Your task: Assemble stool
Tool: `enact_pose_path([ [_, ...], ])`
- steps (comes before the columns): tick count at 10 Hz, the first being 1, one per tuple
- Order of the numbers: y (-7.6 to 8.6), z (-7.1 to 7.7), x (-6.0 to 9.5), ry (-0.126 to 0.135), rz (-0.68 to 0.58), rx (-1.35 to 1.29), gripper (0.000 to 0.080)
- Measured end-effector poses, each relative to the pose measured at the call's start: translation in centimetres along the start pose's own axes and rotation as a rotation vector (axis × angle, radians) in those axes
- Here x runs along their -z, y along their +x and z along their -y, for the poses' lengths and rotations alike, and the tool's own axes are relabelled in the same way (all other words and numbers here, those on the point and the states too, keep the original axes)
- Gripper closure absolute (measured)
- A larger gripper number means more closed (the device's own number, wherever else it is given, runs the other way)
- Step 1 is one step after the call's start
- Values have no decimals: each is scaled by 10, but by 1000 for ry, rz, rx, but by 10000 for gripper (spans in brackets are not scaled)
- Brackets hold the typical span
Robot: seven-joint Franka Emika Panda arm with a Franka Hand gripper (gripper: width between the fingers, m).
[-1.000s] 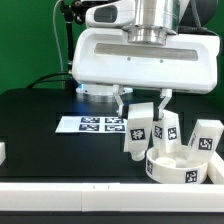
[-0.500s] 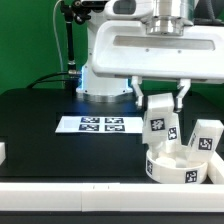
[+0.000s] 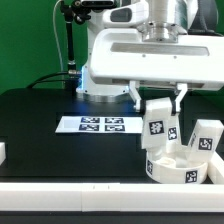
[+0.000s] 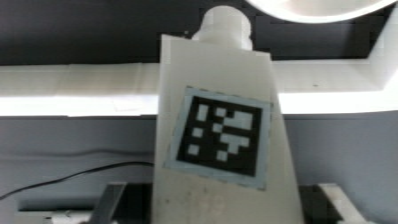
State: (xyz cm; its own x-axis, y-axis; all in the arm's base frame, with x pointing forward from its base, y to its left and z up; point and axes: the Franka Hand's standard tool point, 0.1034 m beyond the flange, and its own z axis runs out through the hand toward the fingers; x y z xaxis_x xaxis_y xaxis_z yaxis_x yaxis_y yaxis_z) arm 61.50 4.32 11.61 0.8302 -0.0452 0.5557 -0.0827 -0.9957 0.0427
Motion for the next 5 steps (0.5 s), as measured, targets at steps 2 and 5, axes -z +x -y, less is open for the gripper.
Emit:
enact_pose_path([
  [2,-2,4,2,2,-13,12,472],
  [5,-2,-1,0,-6,-29,1,472],
])
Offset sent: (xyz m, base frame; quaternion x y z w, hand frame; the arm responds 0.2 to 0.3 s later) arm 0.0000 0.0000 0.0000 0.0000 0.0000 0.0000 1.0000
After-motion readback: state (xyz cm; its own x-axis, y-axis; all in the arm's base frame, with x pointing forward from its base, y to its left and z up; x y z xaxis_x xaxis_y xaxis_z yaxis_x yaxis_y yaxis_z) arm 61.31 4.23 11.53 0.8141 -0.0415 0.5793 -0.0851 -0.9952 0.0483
